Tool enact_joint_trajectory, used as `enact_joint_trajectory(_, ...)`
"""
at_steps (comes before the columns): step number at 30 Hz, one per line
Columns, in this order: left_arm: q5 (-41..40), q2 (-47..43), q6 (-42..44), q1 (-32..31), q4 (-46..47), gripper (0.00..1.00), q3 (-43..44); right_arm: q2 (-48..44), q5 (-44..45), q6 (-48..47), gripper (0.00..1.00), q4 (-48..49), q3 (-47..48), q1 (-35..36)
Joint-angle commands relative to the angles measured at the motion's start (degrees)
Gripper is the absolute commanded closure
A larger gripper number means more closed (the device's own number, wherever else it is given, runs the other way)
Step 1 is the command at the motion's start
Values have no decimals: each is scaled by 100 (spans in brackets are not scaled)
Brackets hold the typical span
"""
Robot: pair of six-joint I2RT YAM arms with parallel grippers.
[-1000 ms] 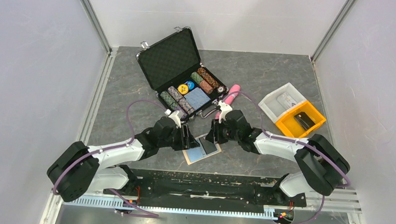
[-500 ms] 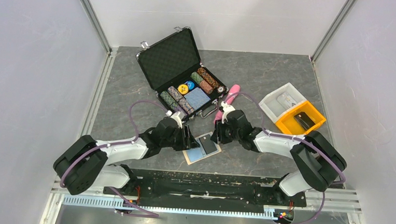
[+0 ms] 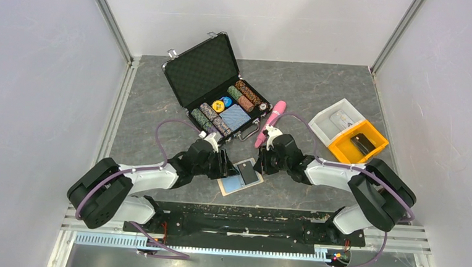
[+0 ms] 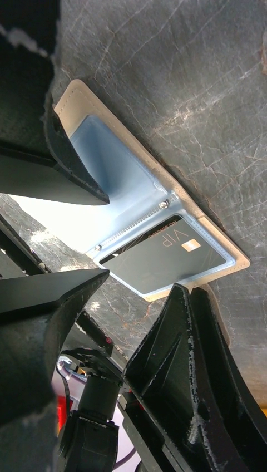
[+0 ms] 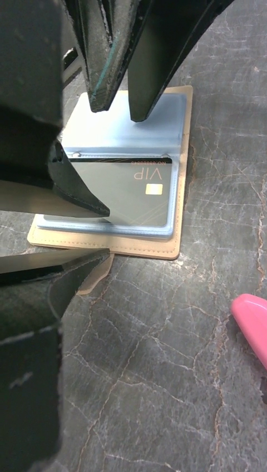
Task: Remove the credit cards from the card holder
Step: Remove the credit card from the card holder.
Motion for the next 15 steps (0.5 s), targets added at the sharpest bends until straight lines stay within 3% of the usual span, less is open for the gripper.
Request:
enact_joint_trajectory(1,-25,-196,-256,-8,134,48,72,-389,-78,-116,69,-296,166,8)
enact_joint_trajectory(15,78,-86,-274,-13,242,47,119,-111,-473,-24,72,8,208,4)
